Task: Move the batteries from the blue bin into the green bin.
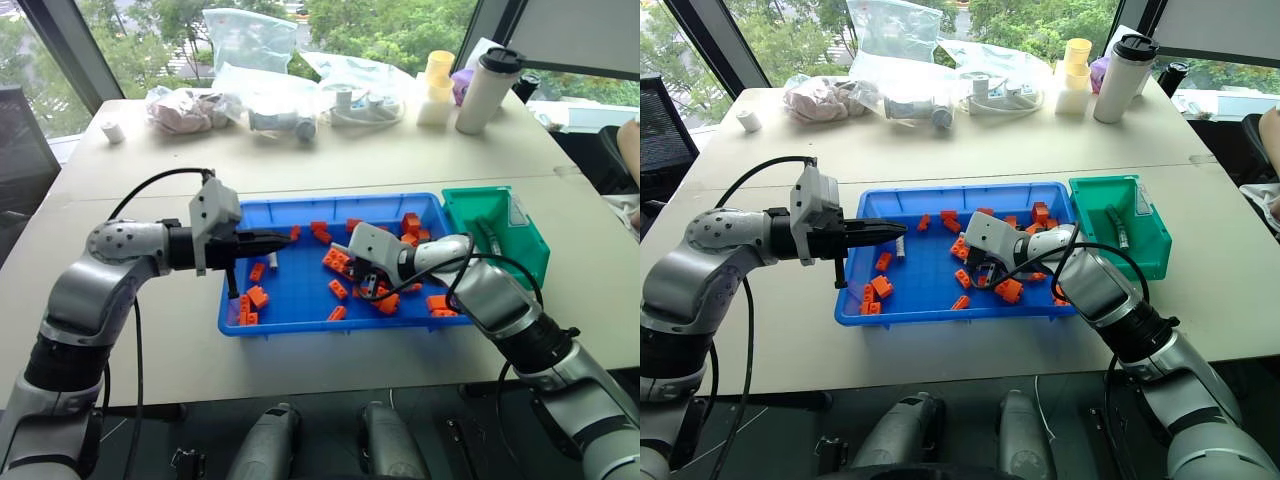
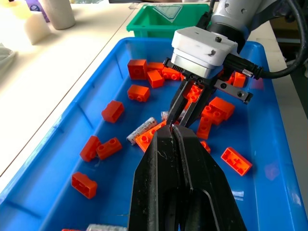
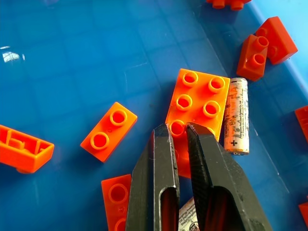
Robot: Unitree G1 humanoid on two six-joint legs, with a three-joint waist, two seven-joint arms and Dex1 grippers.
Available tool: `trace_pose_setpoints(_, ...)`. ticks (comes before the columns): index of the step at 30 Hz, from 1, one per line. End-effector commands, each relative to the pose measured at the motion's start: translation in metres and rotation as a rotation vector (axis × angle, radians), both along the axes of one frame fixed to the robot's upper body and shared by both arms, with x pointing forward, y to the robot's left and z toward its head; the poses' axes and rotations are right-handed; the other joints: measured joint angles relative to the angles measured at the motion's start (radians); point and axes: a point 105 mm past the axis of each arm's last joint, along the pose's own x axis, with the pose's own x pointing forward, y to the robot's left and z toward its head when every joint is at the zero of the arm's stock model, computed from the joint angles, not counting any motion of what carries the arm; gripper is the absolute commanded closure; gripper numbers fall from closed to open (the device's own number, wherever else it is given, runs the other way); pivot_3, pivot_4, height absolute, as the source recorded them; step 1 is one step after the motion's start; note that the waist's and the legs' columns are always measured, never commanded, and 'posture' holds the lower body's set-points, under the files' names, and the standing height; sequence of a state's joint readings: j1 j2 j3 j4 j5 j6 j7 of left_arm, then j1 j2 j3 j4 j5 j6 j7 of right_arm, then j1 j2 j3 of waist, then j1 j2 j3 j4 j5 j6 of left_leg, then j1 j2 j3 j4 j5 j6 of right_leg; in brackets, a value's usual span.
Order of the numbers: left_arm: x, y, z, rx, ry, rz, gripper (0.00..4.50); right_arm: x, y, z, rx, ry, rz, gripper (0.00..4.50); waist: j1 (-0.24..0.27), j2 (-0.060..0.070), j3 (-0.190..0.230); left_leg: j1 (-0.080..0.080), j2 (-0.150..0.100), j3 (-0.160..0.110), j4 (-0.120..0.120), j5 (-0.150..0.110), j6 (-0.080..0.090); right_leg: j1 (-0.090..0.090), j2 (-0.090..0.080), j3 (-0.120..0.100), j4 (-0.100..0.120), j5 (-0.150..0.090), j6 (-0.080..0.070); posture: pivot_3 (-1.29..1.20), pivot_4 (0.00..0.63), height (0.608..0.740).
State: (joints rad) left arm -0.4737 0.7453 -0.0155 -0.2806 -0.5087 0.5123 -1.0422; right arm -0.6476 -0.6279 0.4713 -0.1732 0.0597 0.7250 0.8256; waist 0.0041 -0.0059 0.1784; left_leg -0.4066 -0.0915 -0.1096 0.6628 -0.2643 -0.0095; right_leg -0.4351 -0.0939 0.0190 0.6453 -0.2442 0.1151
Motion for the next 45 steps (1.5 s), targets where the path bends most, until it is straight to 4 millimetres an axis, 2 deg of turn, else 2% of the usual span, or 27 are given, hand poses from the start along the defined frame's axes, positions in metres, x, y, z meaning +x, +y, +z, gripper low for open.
trace_pose_setpoints(1,-0.002,-0.001,0.011,0.000,-0.058,-0.008,4.50,-0.001,0.003,0.027,0.039,-0.068,0.014,4.45,0.000,0.000,0.000,0.000,0.000,0.000,0.000,0.000,0.000,0.000,0.000,0.000,0.000,0.000,0.000,0.00,0.150,0.740)
trace_pose_setpoints(6,-0.001,-0.001,0.010,-0.001,-0.063,-0.008,4.50,-0.015,0.011,0.054,0.118,-0.086,0.051,4.45,0.001,0.000,0.000,0.000,0.000,0.000,0.000,0.000,0.000,0.000,0.000,0.000,0.000,0.000,0.000,0.00,0.150,0.740)
trace_pose_setpoints(10,0.002,-0.001,0.012,-0.002,-0.071,-0.005,4.50,-0.034,0.036,0.064,0.182,-0.049,0.154,4.45,-0.001,0.000,0.000,0.000,0.000,0.000,0.000,0.000,0.000,0.000,0.000,0.000,0.000,0.000,0.000,0.00,0.150,0.740)
trace_pose_setpoints(14,0.011,0.004,0.020,-0.012,-0.102,0.020,4.50,-0.051,0.062,0.060,0.225,0.058,0.313,4.45,-0.003,0.000,0.000,0.000,0.000,0.000,0.000,0.000,0.000,0.000,0.000,0.000,0.000,0.000,0.000,0.00,0.150,0.740)
trace_pose_setpoints(20,0.020,0.010,0.031,-0.014,-0.135,0.041,4.50,-0.043,0.072,0.043,0.145,0.156,0.423,4.45,-0.007,0.000,0.000,0.000,0.000,-0.001,0.000,0.000,0.000,0.000,0.000,-0.001,0.000,0.000,0.000,0.00,0.150,0.740)
trace_pose_setpoints(24,0.021,0.011,0.033,-0.010,-0.141,0.044,4.50,-0.041,0.074,0.039,0.127,0.204,0.479,2.80,-0.019,0.000,0.000,0.000,0.000,-0.001,0.000,0.000,0.000,-0.001,0.000,-0.001,0.001,0.000,0.000,0.00,0.150,0.740)
trace_pose_setpoints(27,0.020,0.013,0.033,-0.006,-0.145,0.055,4.50,-0.042,0.073,0.039,0.115,0.223,0.531,1.20,-0.020,0.000,0.000,0.000,0.000,-0.001,-0.001,0.000,0.000,-0.002,0.000,-0.001,0.001,0.000,0.000,0.00,0.150,0.740)
trace_pose_setpoints(29,0.020,0.015,0.034,-0.006,-0.149,0.071,4.50,-0.032,0.071,0.042,0.116,0.178,0.520,0.10,-0.021,0.000,0.000,0.000,0.000,-0.001,-0.001,0.000,-0.001,-0.002,0.000,0.000,0.002,0.000,0.000,0.00,0.150,0.740)
trace_pose_setpoints(32,0.020,0.019,0.034,-0.004,-0.152,0.089,4.50,-0.003,0.078,0.056,0.194,0.045,0.432,0.04,-0.024,0.000,0.000,0.000,0.000,-0.001,-0.001,0.001,-0.001,-0.003,0.001,0.000,0.002,0.000,0.000,0.00,0.150,0.740)
trace_pose_setpoints(34,0.021,0.021,0.035,-0.004,-0.155,0.098,4.50,0.014,0.085,0.057,0.211,0.005,0.372,0.04,-0.024,0.000,0.000,-0.001,0.000,-0.001,-0.002,0.004,-0.006,-0.004,0.001,0.000,0.003,0.000,0.000,0.00,0.150,0.740)
trace_pose_setpoints(45,0.021,0.030,0.040,0.007,-0.169,0.128,4.50,0.034,0.121,0.017,0.170,0.021,0.379,0.04,-0.026,0.000,0.000,-0.001,0.000,0.000,-0.005,0.006,-0.010,-0.006,0.001,0.001,0.003,0.000,0.000,0.00,0.150,0.740)
